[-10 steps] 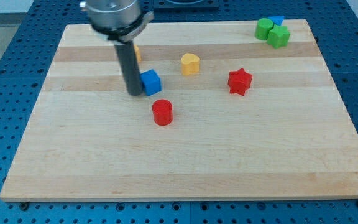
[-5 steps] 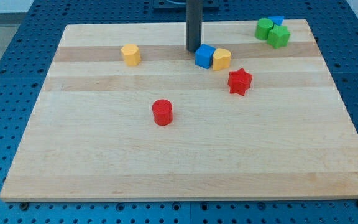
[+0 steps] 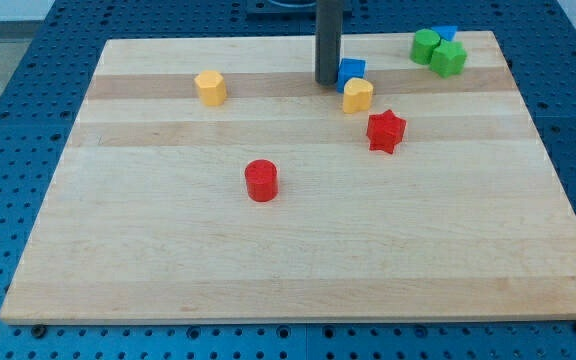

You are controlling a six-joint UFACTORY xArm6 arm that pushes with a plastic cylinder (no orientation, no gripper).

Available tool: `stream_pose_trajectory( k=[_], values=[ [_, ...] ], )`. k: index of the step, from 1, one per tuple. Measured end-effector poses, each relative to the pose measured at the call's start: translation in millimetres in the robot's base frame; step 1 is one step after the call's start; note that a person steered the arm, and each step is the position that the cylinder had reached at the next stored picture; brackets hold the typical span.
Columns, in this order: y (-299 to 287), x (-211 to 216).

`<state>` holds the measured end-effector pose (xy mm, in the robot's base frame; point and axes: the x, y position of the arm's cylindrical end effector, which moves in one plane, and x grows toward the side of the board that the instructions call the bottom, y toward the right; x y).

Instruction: Push the blue cube left to the green star

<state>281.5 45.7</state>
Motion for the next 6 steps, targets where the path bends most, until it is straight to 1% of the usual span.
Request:
stream_pose_trajectory(
  k=[1,2,3,4,5,6],
  values=[
    [22.9,1.6],
    [10.2,12.7],
    [11.0,28.7],
    [36.9,27.1],
    [58.2,-0.2],
    [65.6,-16.8]
  ],
)
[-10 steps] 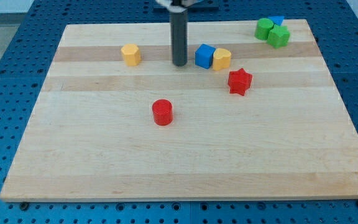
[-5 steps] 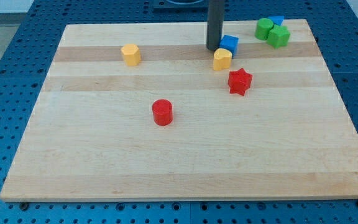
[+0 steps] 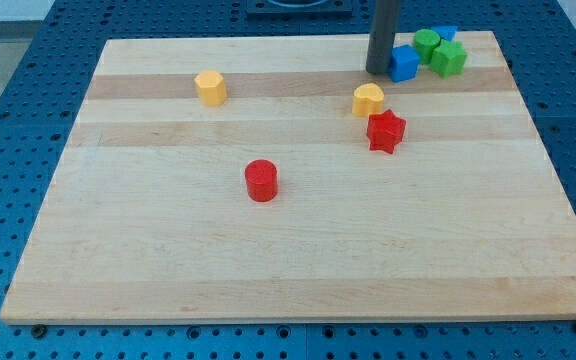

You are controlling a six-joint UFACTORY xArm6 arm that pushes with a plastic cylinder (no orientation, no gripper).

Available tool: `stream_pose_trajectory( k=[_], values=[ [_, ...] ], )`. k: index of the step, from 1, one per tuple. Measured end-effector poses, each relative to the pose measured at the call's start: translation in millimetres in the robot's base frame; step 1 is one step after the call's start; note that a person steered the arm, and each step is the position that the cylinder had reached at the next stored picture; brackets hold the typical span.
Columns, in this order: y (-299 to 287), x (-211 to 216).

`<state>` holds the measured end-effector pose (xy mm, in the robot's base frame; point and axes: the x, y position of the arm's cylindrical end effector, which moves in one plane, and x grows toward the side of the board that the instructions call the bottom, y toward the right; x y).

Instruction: Push the blue cube left to the green star

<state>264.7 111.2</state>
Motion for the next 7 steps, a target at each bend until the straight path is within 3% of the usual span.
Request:
stream_pose_trajectory(
  k=[4,5,7],
  values=[
    [30.5,-3.7],
    [24.6,27.5],
    [5.5,43.0]
  ],
)
